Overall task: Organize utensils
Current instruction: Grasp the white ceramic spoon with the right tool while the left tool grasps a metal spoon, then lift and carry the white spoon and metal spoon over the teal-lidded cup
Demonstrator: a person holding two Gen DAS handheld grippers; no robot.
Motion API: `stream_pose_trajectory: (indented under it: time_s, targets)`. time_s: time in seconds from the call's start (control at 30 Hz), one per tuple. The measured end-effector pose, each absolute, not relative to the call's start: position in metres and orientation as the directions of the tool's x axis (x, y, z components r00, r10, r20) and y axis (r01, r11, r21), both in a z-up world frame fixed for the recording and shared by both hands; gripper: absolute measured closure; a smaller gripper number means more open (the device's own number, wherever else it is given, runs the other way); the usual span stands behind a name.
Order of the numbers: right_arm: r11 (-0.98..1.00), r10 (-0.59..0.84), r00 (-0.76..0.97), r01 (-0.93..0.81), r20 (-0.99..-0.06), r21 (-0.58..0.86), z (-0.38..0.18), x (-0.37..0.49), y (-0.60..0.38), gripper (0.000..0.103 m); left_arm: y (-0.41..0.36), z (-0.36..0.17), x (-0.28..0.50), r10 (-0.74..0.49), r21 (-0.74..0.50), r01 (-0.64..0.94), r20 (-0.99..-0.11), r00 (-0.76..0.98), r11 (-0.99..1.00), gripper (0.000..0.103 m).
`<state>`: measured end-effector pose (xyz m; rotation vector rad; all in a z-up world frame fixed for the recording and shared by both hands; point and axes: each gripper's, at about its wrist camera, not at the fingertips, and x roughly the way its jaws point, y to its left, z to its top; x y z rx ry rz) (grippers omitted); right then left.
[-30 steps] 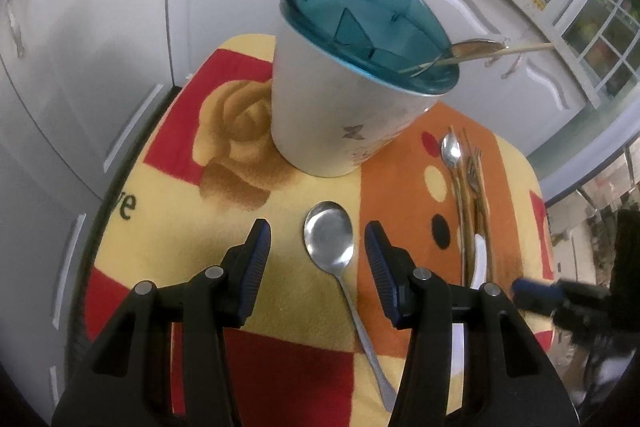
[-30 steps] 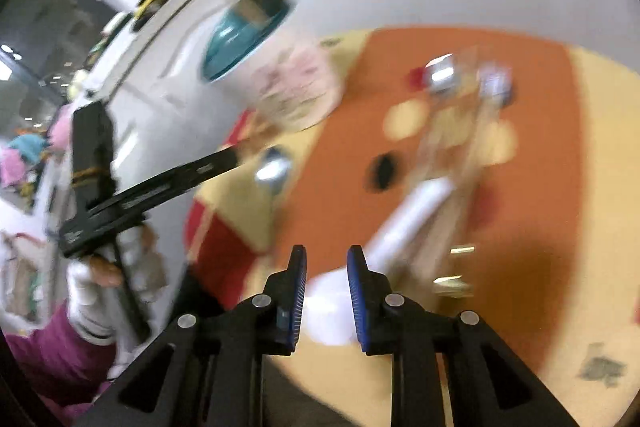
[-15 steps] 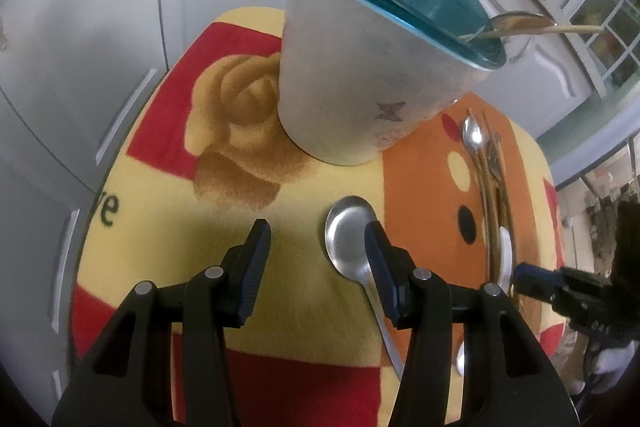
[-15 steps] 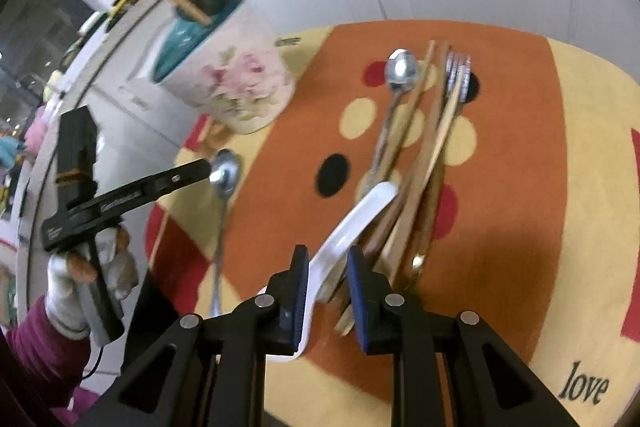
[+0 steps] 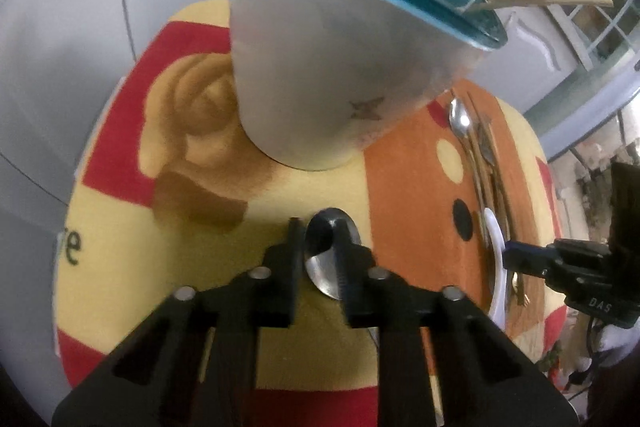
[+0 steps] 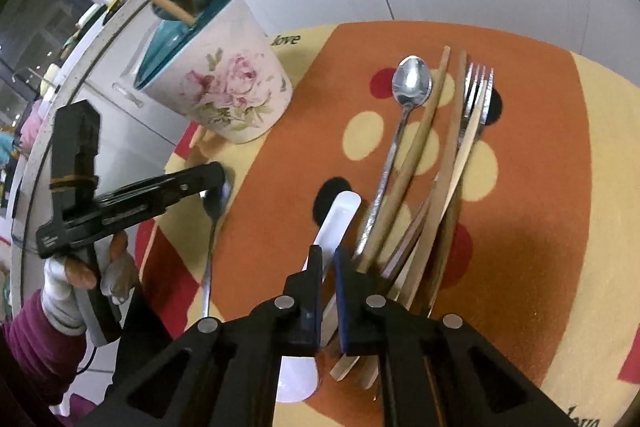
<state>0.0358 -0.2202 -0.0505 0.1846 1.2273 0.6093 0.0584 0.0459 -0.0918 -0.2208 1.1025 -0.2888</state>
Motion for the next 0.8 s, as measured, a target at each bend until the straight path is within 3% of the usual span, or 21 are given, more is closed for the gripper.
stream_pose_trajectory:
  time_s: [0.2,0.8]
  targets:
    - [0.811,0.557,0.227,-0.359,-0.799,0.463,-0.032,0.029,-0.219,0.1,0.048,-0.081,0.054,-0.373,-0.348,0.139,-0.816,0.442,0.927,0.102]
    - [0.753,0.644,0.337,-0.442,-0.687,0.488,0.041,0.013,-0.224,0.101,0.069,0.006,0.012,-0.388,-0.348,0.184,-0.719,0.577,0.919,0.103]
